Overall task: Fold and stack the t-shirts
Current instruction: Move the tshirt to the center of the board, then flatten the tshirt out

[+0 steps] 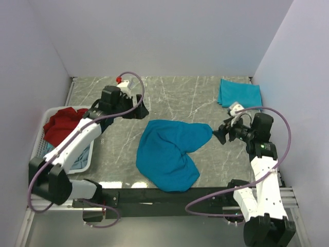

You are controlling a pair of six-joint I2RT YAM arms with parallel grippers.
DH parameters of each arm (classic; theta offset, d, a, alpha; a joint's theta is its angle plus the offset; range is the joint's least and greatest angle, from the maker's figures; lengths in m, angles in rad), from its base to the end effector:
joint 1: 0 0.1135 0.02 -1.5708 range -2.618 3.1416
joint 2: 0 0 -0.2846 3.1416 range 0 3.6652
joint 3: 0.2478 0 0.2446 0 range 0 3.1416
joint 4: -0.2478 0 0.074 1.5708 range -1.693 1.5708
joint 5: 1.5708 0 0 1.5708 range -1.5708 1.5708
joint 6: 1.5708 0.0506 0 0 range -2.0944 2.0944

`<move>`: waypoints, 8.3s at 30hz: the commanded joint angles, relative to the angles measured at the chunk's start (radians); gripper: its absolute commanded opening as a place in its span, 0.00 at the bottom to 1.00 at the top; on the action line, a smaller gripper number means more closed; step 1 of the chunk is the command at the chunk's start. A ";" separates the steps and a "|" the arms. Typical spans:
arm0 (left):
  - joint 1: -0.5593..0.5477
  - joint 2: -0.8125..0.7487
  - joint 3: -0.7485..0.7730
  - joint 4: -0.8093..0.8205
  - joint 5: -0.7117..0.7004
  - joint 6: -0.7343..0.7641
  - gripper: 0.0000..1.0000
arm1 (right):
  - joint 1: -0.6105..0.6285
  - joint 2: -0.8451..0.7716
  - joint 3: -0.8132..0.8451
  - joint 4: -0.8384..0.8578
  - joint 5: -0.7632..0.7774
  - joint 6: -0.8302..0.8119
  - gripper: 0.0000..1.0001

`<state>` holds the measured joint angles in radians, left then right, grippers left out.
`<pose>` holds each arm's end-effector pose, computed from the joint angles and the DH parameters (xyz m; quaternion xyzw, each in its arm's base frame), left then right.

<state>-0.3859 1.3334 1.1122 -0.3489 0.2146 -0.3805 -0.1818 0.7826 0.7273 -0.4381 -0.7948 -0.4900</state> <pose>0.2753 -0.1235 0.3300 0.0537 0.8722 -0.2655 0.4072 0.1586 0.0076 0.3091 -0.3177 0.7516 0.1577 0.5561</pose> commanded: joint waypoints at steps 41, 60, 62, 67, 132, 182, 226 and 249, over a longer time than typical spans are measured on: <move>-0.070 0.233 -0.118 -0.088 -0.020 0.198 0.77 | 0.332 1.132 0.606 -0.234 0.381 0.051 0.60; -0.057 0.406 -0.069 -0.107 0.107 0.187 0.30 | 0.324 1.107 0.569 -0.221 0.319 0.037 0.30; -0.057 0.406 -0.068 -0.101 0.152 0.190 0.16 | 0.326 1.109 0.570 -0.226 0.303 0.034 0.25; -0.057 0.401 -0.065 -0.090 0.204 0.189 0.01 | 0.324 1.089 0.590 -0.246 0.275 0.031 0.02; -0.090 0.762 0.597 -0.159 0.091 0.328 0.78 | 0.285 0.998 0.604 -0.327 0.333 -0.140 0.60; -0.001 -0.089 0.448 0.047 -0.121 0.223 0.00 | 0.033 0.181 0.571 -0.320 0.298 -0.242 0.00; 0.001 -0.143 -0.176 0.082 -0.015 0.209 0.00 | 0.565 1.121 0.627 -0.269 0.585 -0.150 0.51; 0.002 -0.220 -0.049 0.045 -0.134 0.225 0.00 | 0.539 0.888 0.736 -0.309 0.672 -0.140 0.00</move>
<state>-0.3866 1.1858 0.9451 -0.3313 0.1570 -0.1768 0.3801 1.8835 1.3460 -0.7467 -0.1814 -0.6071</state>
